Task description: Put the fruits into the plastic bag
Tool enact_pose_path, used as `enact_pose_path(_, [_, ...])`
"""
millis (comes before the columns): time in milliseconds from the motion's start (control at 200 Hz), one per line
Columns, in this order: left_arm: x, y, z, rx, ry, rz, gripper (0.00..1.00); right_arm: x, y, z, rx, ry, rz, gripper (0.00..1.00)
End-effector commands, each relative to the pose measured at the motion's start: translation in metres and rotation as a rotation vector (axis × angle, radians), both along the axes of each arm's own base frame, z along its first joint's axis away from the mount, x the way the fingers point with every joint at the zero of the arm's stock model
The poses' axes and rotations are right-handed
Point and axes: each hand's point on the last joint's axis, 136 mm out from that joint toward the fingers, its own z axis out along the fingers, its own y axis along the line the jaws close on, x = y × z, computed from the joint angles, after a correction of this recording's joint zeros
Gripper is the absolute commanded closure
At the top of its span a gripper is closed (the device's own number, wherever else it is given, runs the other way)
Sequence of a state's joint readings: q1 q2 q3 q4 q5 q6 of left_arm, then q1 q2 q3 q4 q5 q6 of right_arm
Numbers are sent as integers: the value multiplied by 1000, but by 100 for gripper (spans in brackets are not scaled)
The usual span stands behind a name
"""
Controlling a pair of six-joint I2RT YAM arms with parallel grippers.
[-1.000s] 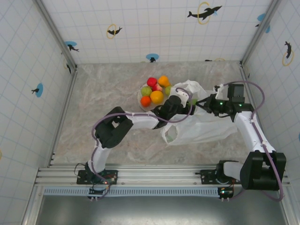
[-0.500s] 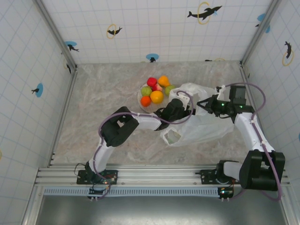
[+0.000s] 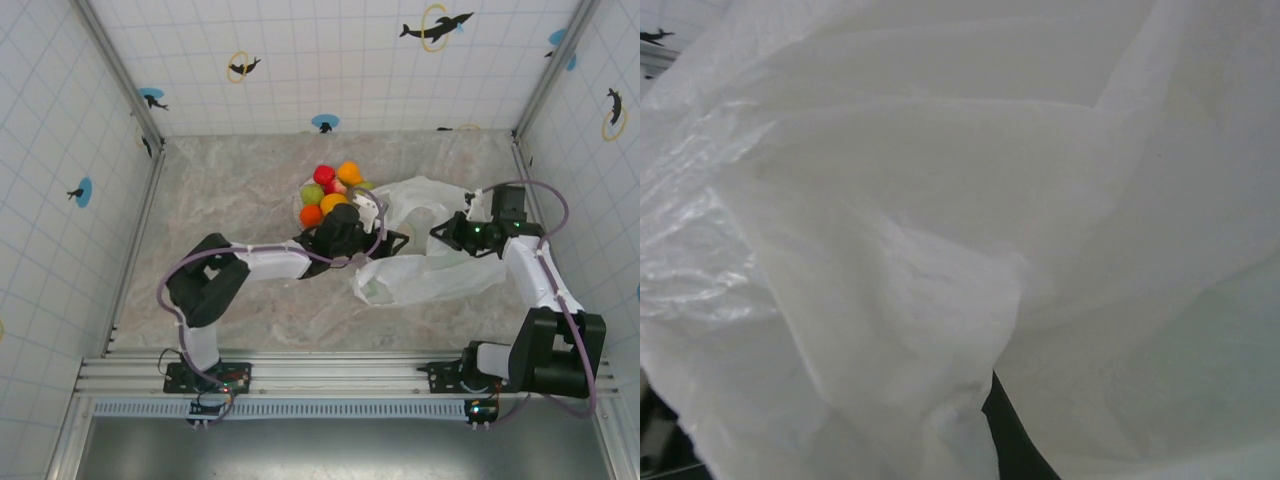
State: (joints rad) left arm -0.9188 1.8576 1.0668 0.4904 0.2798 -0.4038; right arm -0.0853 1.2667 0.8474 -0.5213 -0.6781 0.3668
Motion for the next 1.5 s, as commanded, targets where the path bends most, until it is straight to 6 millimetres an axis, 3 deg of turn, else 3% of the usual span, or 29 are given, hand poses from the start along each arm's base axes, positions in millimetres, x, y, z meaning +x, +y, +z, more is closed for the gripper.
enact_pose_path(0, [-26,14,6,46,-13,-113,12,5,-7,4,-67,-25,30,100])
enact_pose_path(150, [-30,38,14,82,-10,-104,13,9,-9,8,-116,-46,57,100])
enact_pose_path(175, [-33,46,4,102,9,-98,13,9,-10,8,-128,-49,62,100])
enact_pose_path(465, [-42,101,1,144,48,-39,13,13,-4,11,-183,-68,118,100])
enact_pose_path(535, [-28,123,1,147,67,61,13,13,-1,10,-185,-67,130,100])
enact_pose_path(686, [26,184,-8,230,115,382,12,16,3,10,-187,-77,142,100])
enact_pose_path(851, [66,221,-30,333,191,550,11,19,6,11,-179,-86,150,100])
enact_pose_path(981, [85,222,-50,392,221,549,11,20,7,13,-174,-97,155,100])
enact_pose_path(996, [93,218,-42,385,204,547,11,21,7,13,-174,-98,154,100])
enact_pose_path(1131, [111,214,-56,464,187,525,11,21,8,14,-170,-105,157,100])
enact_pose_path(1491, [128,203,-79,524,220,497,23,20,8,13,-173,-107,155,100])
